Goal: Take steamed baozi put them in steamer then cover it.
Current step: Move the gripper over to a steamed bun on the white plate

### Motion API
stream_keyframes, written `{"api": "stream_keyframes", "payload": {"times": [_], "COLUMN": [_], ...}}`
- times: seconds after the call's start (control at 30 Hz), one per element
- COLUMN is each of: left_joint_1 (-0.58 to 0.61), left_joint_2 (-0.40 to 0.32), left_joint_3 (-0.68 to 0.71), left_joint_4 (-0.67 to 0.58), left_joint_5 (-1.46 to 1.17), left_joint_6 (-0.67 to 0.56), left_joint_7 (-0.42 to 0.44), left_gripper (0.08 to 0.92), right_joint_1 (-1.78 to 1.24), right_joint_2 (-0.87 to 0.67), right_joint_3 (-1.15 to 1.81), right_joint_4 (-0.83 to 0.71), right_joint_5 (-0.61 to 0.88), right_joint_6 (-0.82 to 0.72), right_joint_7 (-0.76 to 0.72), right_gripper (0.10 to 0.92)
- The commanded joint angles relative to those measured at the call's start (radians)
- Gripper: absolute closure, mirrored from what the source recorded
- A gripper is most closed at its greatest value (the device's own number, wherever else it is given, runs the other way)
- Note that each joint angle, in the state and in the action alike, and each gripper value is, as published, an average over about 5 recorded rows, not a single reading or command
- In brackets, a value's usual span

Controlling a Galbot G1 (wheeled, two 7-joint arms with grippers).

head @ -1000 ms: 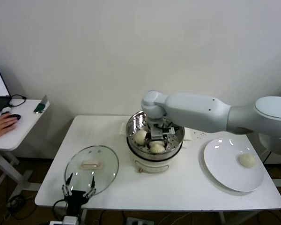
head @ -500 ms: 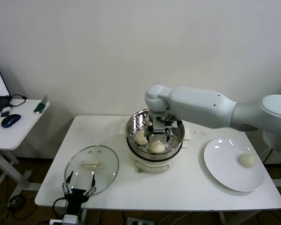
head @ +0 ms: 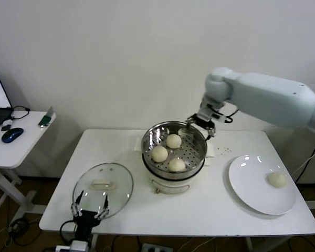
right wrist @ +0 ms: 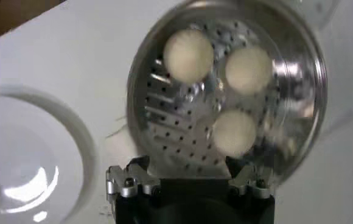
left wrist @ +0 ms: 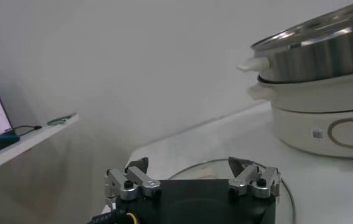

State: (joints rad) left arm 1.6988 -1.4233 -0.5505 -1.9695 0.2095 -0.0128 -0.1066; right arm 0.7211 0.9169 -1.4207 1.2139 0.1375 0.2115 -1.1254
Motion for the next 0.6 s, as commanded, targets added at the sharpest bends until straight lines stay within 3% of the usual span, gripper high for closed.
{"api": "stream_keyframes", "payload": {"times": [0.03,0.3,0.6], "left_joint_1": [0.007,0.003,0.025], "left_joint_2": [0.007,0.001,-0.007], "left_joint_3": [0.003,0.006,-0.004], "left_joint_4": [-0.004,-0.009,-0.014], "left_joint_5": [-0.005,0.0,0.003], "left_joint_6": [-0.002,0.004,0.001], "left_joint_7": [0.001,0.002,0.001], "left_gripper": [0.177,0.177,0.177], "right_joint_1": [-0.053,-0.517,-0.744], "right_joint_2": [-0.329,-0.476,-0.387], "right_joint_3": [0.006,0.439,0.736], "right_joint_4": [-0.03,-0.103,-0.379], "right_joint_5": [0.155,-0.036,-0.208], "right_joint_6": [-0.366,-0.336,-0.152], "right_joint_7": [0.04,-0.07,-0.109], "right_gripper": [0.203,0.203,0.203]}}
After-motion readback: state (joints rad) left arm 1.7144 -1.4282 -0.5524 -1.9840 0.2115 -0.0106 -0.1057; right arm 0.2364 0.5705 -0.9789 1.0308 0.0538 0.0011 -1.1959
